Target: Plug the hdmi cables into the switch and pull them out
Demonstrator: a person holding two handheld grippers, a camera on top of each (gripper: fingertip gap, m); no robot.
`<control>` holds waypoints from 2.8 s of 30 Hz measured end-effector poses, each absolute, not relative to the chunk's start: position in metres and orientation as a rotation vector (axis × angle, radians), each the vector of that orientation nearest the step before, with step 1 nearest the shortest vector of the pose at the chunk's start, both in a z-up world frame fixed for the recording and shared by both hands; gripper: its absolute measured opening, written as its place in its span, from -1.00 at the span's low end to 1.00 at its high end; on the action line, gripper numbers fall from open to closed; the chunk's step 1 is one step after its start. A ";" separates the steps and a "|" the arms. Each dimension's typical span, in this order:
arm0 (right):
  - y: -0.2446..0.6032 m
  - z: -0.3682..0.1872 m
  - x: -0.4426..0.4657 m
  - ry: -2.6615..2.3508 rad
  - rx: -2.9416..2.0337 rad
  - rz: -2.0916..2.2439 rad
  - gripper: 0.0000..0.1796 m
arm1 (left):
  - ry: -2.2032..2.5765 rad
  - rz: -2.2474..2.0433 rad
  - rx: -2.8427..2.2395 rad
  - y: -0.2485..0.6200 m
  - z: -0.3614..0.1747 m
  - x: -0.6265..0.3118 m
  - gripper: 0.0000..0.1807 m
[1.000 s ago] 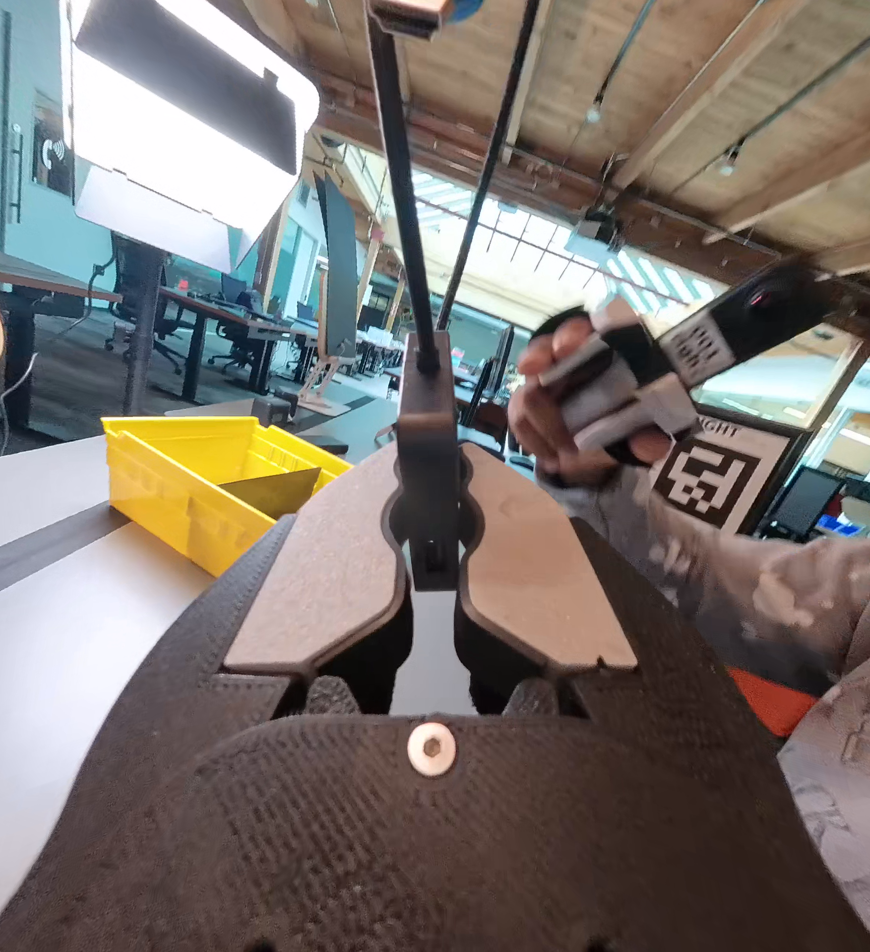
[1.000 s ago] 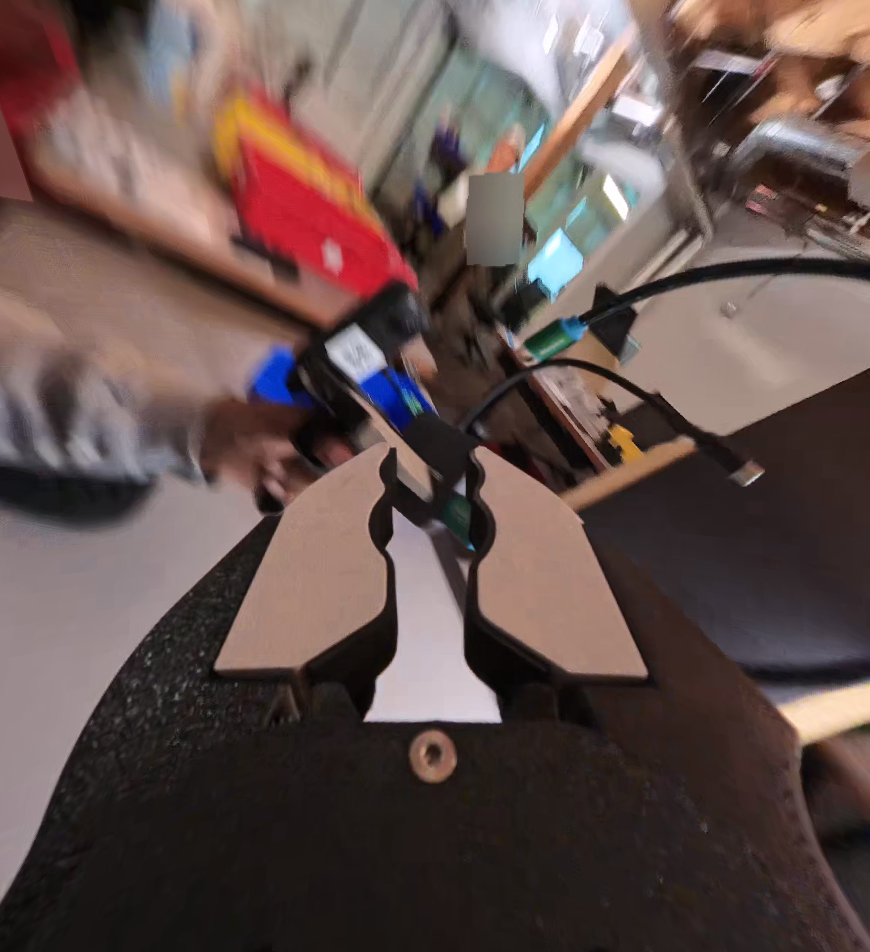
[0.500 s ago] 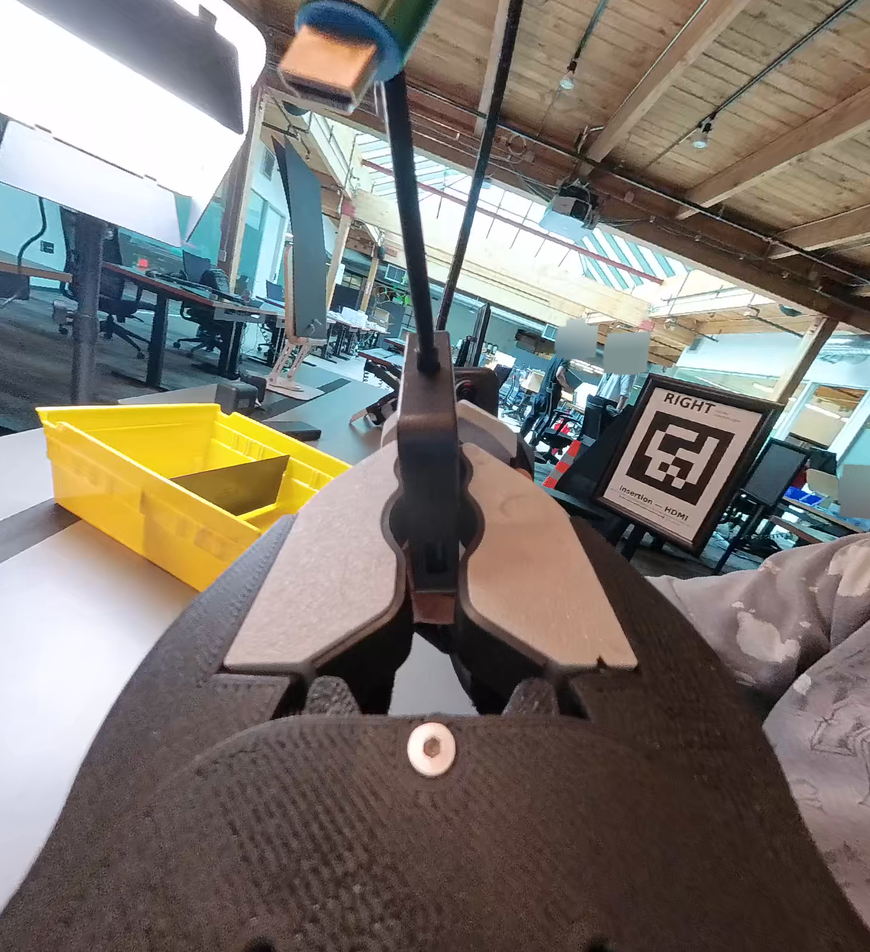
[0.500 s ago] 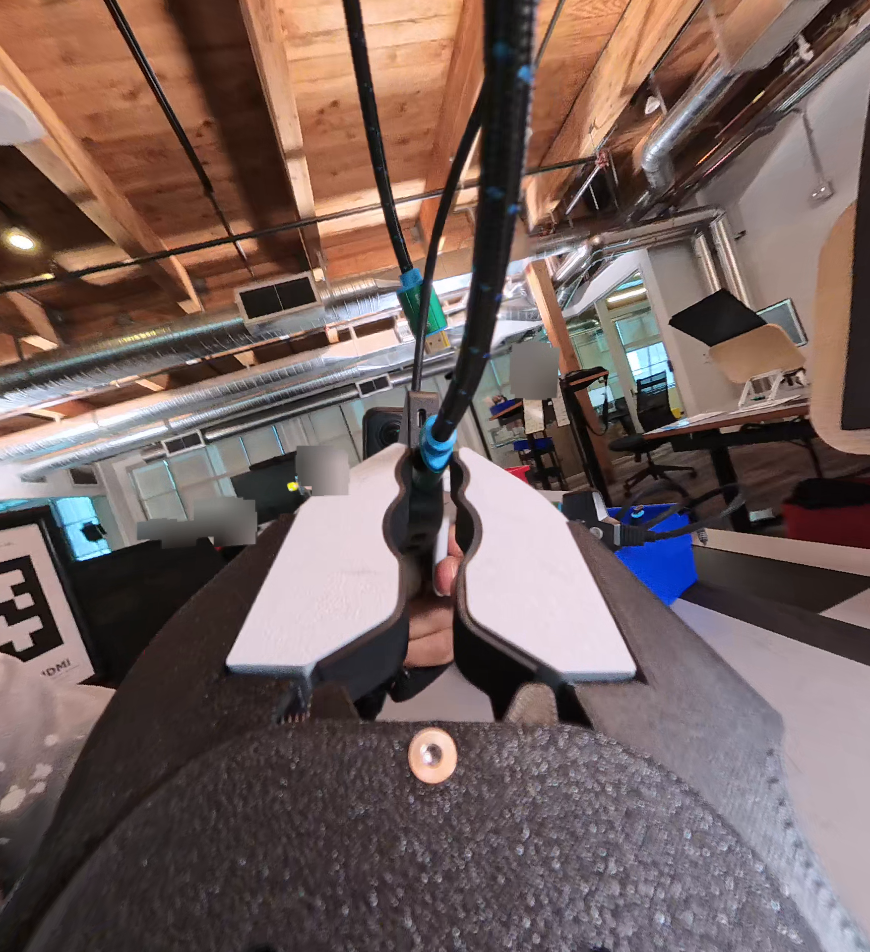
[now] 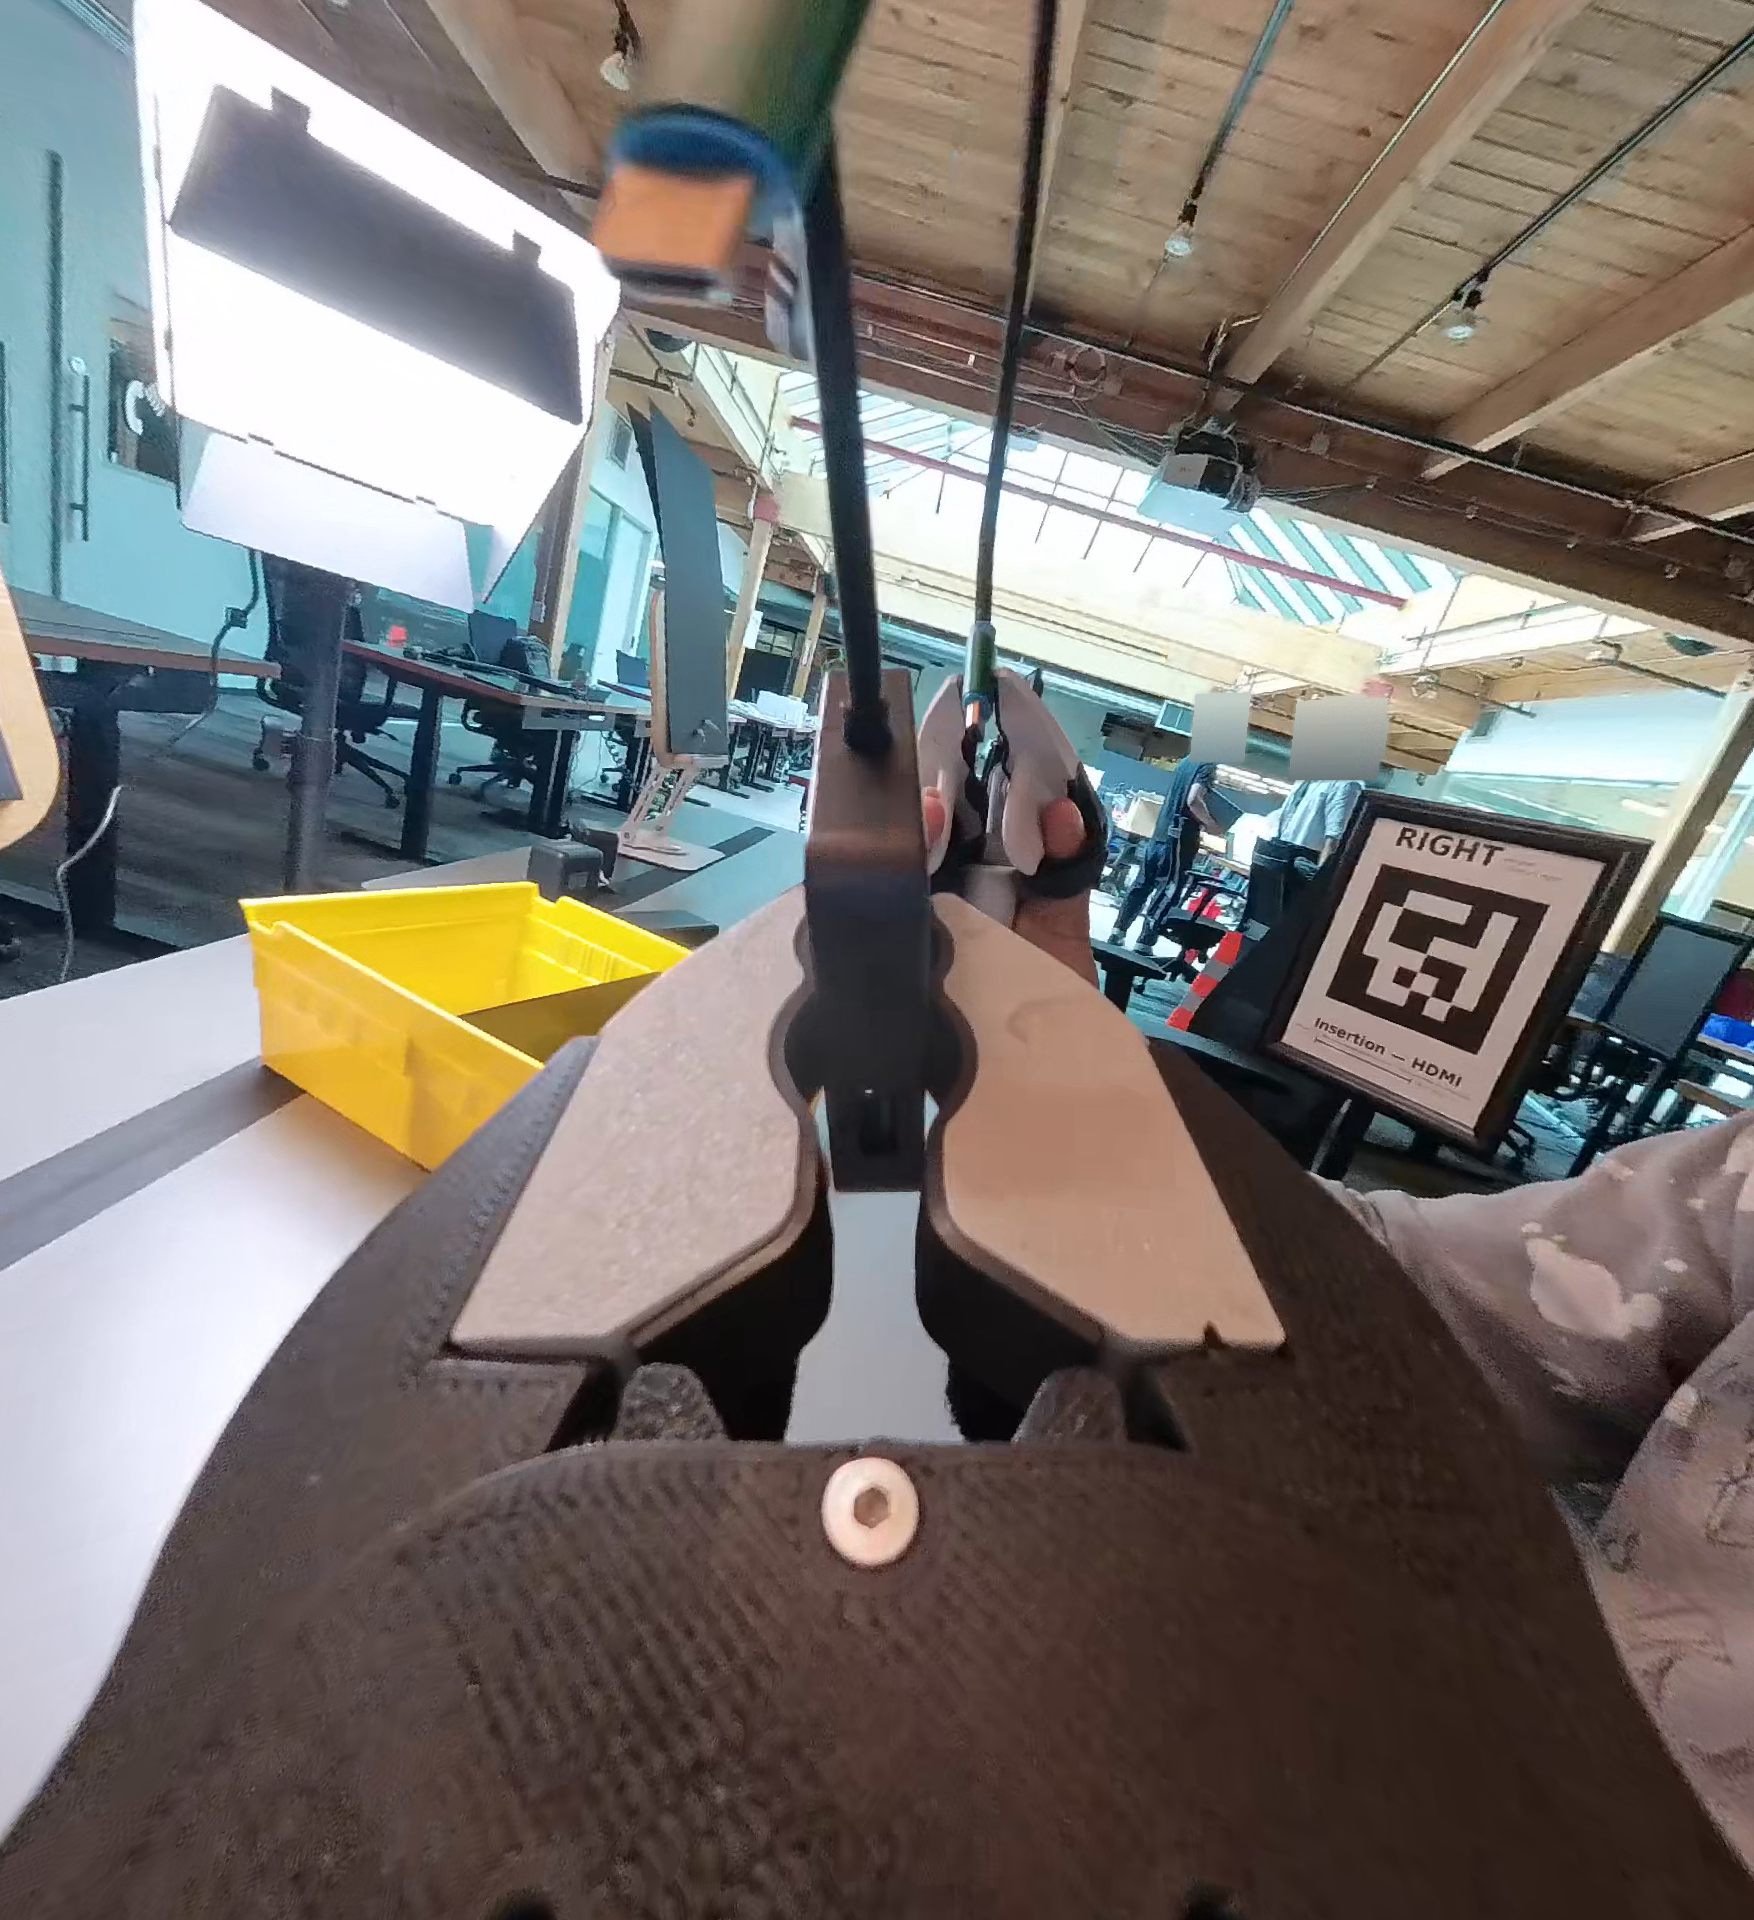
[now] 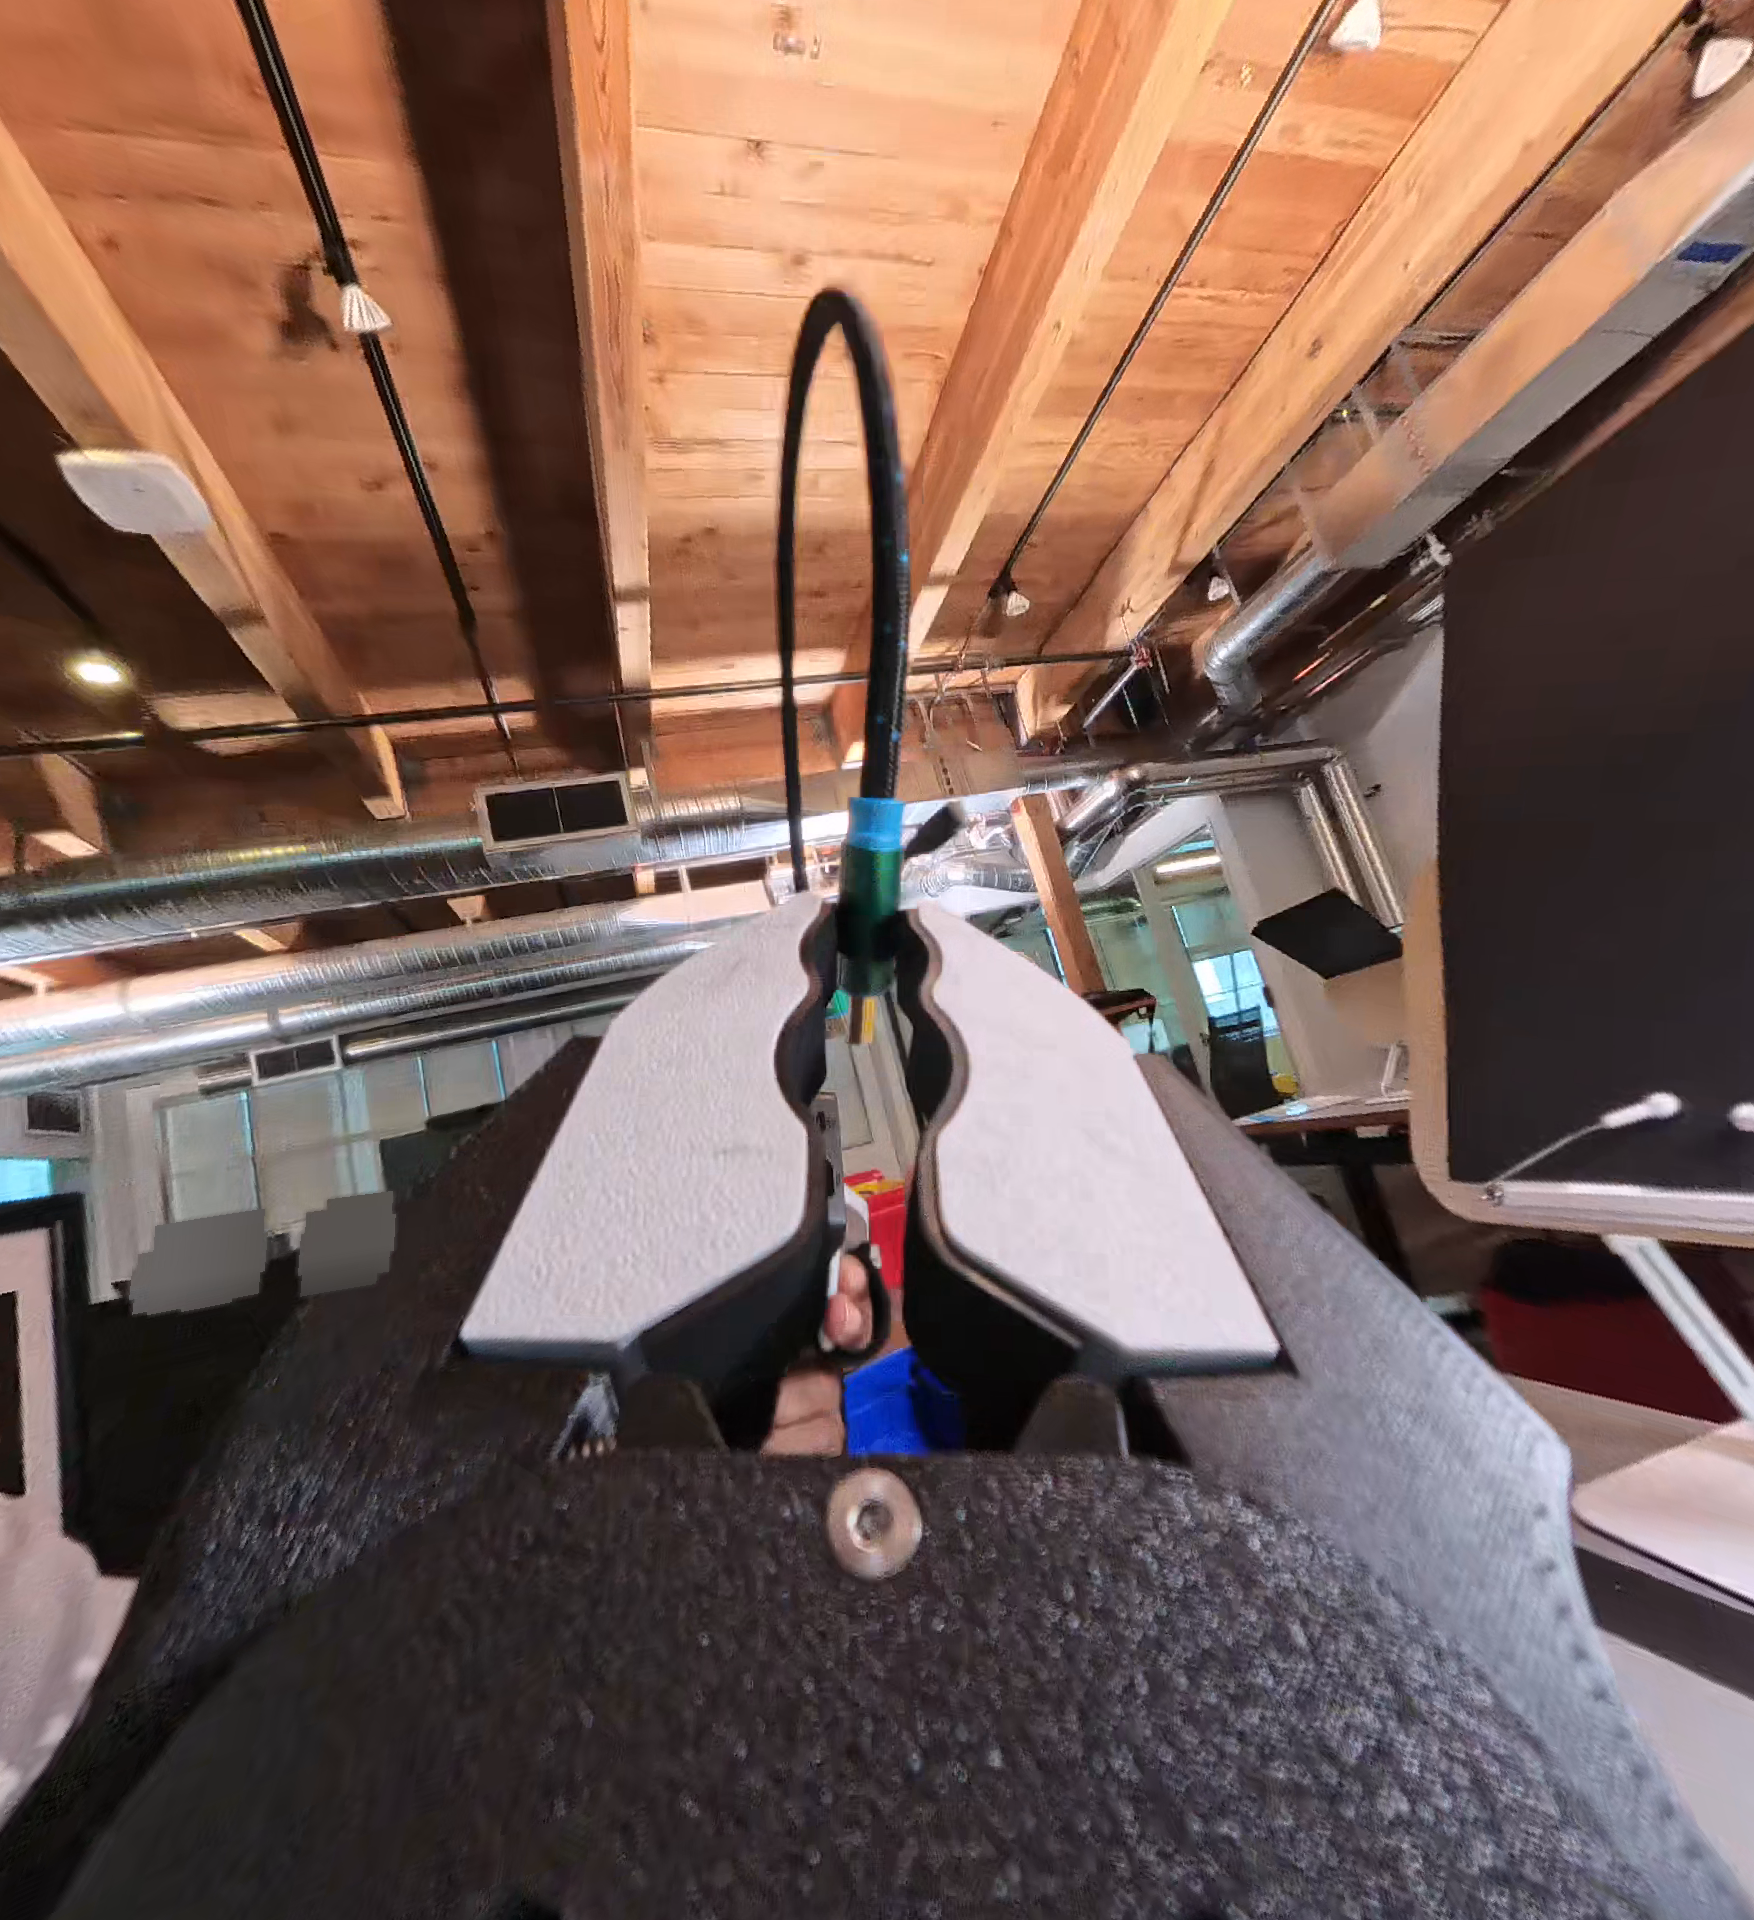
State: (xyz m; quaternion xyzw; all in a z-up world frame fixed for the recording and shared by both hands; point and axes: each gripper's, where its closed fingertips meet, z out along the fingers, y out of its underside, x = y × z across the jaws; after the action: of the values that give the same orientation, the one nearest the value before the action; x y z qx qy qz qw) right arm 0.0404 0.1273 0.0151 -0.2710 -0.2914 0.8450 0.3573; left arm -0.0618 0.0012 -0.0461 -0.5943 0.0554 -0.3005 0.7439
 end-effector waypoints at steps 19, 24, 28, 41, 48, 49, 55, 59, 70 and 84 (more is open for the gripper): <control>0.188 0.148 0.038 -1.148 -0.806 1.545 -0.89 | 0.114 -0.389 -1.857 0.032 -0.166 -0.082 -0.83; 0.201 0.191 0.028 -1.192 -0.837 1.391 -0.89 | 0.127 -0.415 -1.867 0.036 -0.174 -0.075 -0.83; 0.227 0.175 0.041 -1.105 -0.894 1.397 -0.89 | 0.092 -0.414 -1.821 0.030 -0.164 -0.086 -0.84; 0.330 -0.008 0.069 -0.676 -1.195 1.544 -0.89 | 0.059 -0.420 -1.735 0.021 -0.144 -0.098 -0.84; 0.336 -0.096 0.071 -0.696 -1.446 1.408 -0.89 | 0.043 -0.421 -1.724 0.019 -0.142 -0.104 -0.84; 0.336 -0.108 0.070 -0.742 -1.505 1.339 -0.89 | 0.042 -0.421 -1.724 0.019 -0.143 -0.105 -0.84; 0.328 -0.155 0.066 -1.145 -1.701 0.818 -0.89 | 0.037 -0.424 -1.730 0.019 -0.145 -0.105 -0.84; 0.331 -0.175 0.067 -1.401 -1.773 0.497 -0.89 | 0.039 -0.426 -1.743 0.021 -0.148 -0.104 -0.84; 0.332 -0.196 0.077 -1.717 -1.863 0.129 -0.61 | 0.029 -0.433 -1.749 0.020 -0.150 -0.107 -0.84; 0.129 -0.100 -0.020 -1.578 -1.208 1.432 -0.57 | 0.152 -0.477 -1.739 0.022 -0.152 -0.083 -0.84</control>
State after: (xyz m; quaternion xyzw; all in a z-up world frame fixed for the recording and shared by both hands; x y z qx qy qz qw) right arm -0.0200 0.1287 -0.1000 -0.4639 -0.6060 0.5499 0.3393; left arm -0.0827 0.0223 -0.1517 -0.7555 0.0662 -0.2071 0.6180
